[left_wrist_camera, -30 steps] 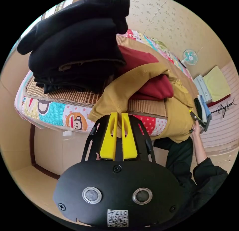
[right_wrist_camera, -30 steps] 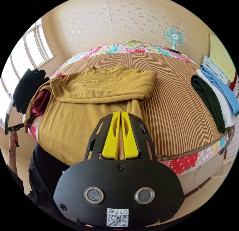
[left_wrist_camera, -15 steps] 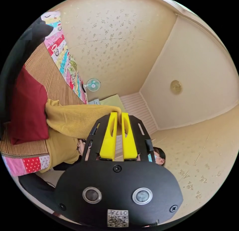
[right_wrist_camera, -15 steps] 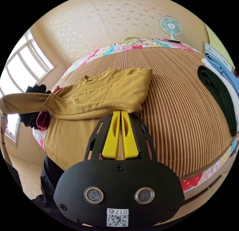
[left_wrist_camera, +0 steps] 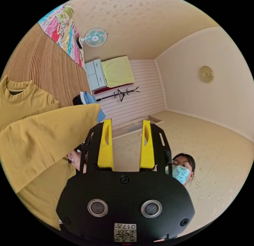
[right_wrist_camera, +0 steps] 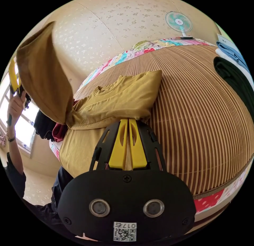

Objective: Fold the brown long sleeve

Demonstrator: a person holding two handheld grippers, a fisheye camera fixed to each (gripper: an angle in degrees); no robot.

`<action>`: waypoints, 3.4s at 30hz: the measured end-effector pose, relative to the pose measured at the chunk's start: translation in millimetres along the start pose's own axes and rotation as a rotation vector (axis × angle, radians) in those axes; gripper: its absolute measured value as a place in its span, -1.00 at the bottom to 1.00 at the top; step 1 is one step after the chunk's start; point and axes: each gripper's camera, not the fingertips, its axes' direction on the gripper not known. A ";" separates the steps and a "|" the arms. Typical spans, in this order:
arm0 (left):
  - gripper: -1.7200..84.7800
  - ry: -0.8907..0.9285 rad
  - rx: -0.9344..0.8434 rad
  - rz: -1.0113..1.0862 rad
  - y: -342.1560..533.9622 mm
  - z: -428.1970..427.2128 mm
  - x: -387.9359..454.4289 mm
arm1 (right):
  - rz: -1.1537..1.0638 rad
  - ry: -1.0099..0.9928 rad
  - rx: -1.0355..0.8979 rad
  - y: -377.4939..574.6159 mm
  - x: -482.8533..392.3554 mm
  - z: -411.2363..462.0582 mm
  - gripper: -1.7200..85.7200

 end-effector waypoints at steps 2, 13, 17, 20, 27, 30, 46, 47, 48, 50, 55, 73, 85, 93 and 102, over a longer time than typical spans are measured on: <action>-0.59 -0.181 -0.048 0.040 7.7 22.6 -16.9 | 0.003 -0.017 0.001 1.6 5.4 -3.5 -0.94; -0.64 -0.942 0.011 0.039 170.5 17.7 -61.3 | 0.017 -0.052 0.004 6.7 21.2 -16.7 -0.94; -0.65 -1.126 0.174 0.020 249.9 13.0 -46.8 | 0.018 -0.053 0.003 6.7 20.6 -20.9 -0.94; -0.66 -1.176 0.326 0.019 290.9 16.0 -34.5 | 0.014 -0.055 0.010 7.6 17.3 -25.5 -0.94; -0.67 -1.284 0.221 0.034 290.4 69.9 -37.2 | 0.005 0.104 -0.001 18.4 -28.1 -54.4 -0.94; -0.69 -1.366 0.162 0.022 273.4 95.8 -44.7 | -0.084 0.251 0.244 73.5 -77.9 -97.0 -0.94; -0.83 -1.597 0.180 -0.048 124.0 168.9 -104.7 | -0.073 0.404 -0.179 -35.6 -92.1 25.7 -0.93; -0.83 -1.616 0.184 -0.039 113.5 171.6 -108.2 | -0.083 0.427 -0.174 -46.0 -95.6 32.2 -0.93; -0.83 -1.628 0.180 -0.036 108.2 173.3 -110.1 | -0.101 0.445 -0.169 -54.7 -97.6 40.7 -0.93; -0.84 -1.670 0.179 -0.021 91.0 178.5 -117.0 | -0.107 0.454 -0.169 -68.4 -97.8 51.3 -0.93; -0.84 -1.656 0.198 -0.024 71.9 173.7 -124.9 | -0.075 0.392 -0.144 -86.7 -85.0 61.9 -0.94; -0.76 -1.620 0.307 0.117 228.8 145.5 -4.1 | -0.044 0.306 -0.125 -93.5 -68.4 68.0 -0.94; -0.78 -1.556 0.356 -0.098 267.3 81.7 -57.9 | -0.056 0.303 -0.139 -97.9 -61.3 68.5 -0.93; -0.80 -1.674 0.318 -0.116 258.9 82.0 -56.7 | -0.071 0.394 -0.220 -96.9 -65.8 54.5 -0.94; -0.81 -1.629 0.343 -0.080 270.9 51.2 -53.8 | -0.152 0.246 0.000 19.0 -75.3 -55.4 -0.91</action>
